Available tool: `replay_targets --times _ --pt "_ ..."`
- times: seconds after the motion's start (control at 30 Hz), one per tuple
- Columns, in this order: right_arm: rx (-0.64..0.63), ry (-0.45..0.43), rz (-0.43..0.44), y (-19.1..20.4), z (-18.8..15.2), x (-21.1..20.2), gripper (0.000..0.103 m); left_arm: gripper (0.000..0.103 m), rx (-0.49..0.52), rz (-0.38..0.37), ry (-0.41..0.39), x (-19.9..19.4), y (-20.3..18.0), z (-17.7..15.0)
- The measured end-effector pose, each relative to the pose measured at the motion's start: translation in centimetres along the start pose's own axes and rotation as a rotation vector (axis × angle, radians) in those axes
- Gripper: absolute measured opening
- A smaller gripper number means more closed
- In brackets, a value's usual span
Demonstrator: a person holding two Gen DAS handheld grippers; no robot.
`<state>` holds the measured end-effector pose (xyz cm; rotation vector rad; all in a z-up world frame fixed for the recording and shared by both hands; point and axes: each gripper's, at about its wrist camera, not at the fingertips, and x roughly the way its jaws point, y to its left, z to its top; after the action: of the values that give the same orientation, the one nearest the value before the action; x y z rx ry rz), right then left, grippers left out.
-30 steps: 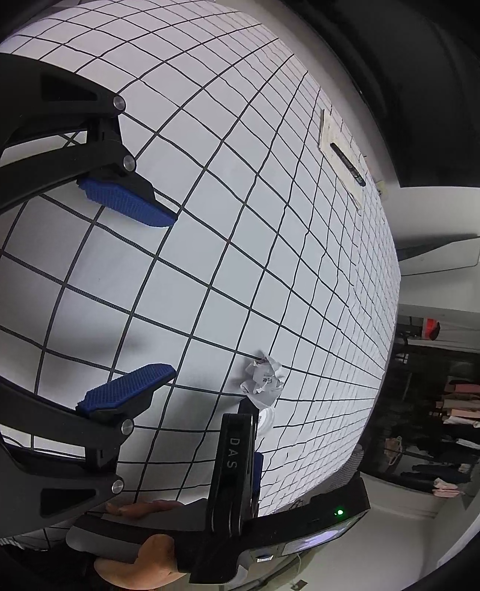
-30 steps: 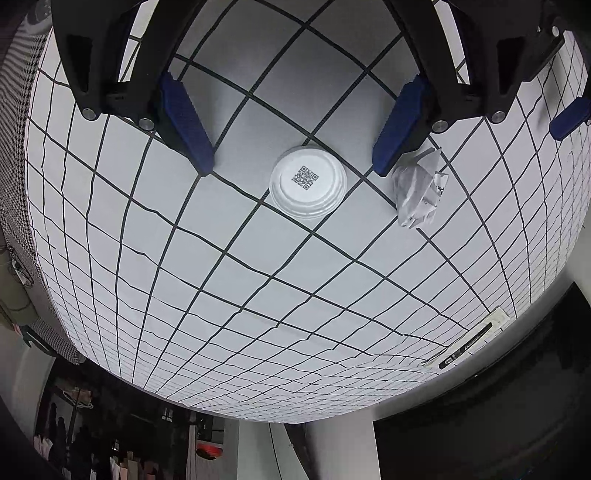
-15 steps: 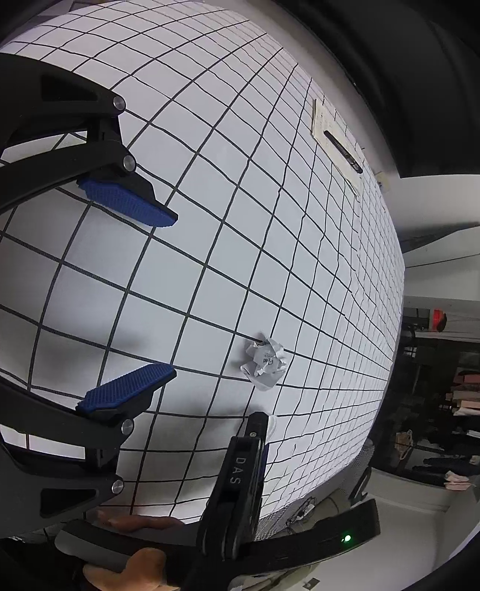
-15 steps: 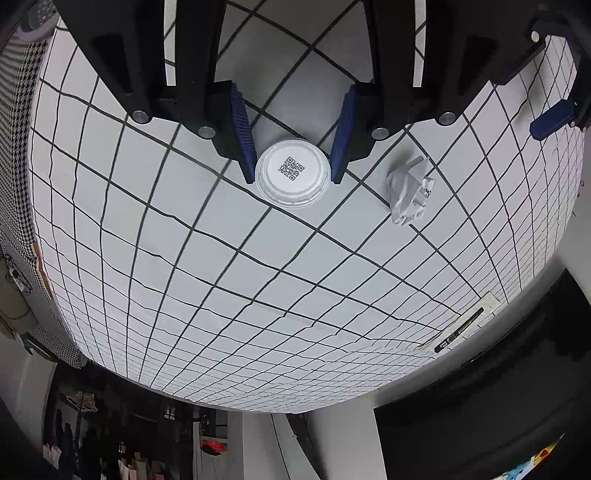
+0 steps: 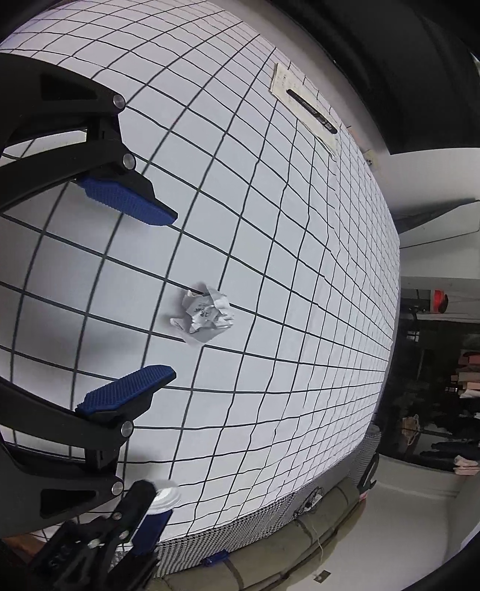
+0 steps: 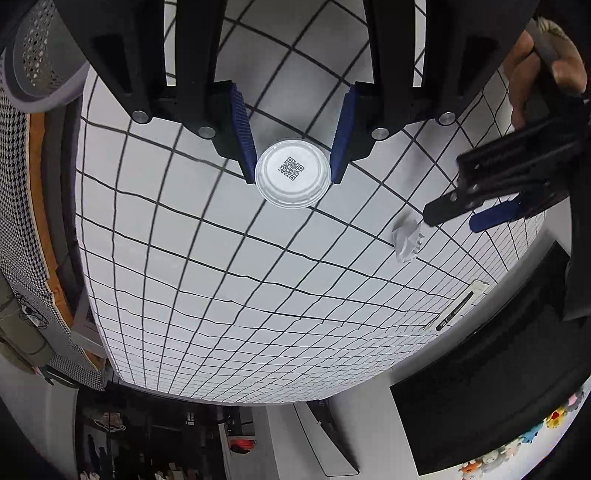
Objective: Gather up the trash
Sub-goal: 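Close the left tool on the crumpled foil while the right tool holds the lid, then carry the foil and white lid over the grey wastebasket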
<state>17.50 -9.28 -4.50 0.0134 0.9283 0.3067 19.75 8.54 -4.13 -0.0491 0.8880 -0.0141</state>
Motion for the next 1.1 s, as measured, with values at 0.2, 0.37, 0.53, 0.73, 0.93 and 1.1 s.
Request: replay_targets --times 0.2,0.37,0.53,0.73,0.93,1.1 --pt "0.051 -0.007 0.007 -1.5 -2.4 -1.9 0.039 0.077 -0.023 0.023 0.028 2.9 -0.2 1.6" --pt "0.08 -0.006 0.017 -1.9 -3.3 -2.5 0.039 0.067 -0.024 0.023 0.059 4.8 -0.5 2.3" --pt "0.114 0.011 0.03 -2.2 -4.3 -2.3 0.039 0.031 -0.014 -0.007 0.048 4.9 -0.6 2.2" --pt "0.122 0.003 0.022 -2.0 -5.1 -3.1 0.039 0.024 -0.009 -0.041 0.045 3.6 -1.1 1.2" --pt "0.138 -0.029 0.007 -2.6 -6.1 -5.3 0.039 0.024 0.042 -0.074 0.022 -0.1 -3.8 -1.5" --pt "0.149 -0.035 -0.021 -3.7 -8.4 -7.5 0.039 0.024 0.093 -0.119 0.002 -3.7 -7.4 -4.1"
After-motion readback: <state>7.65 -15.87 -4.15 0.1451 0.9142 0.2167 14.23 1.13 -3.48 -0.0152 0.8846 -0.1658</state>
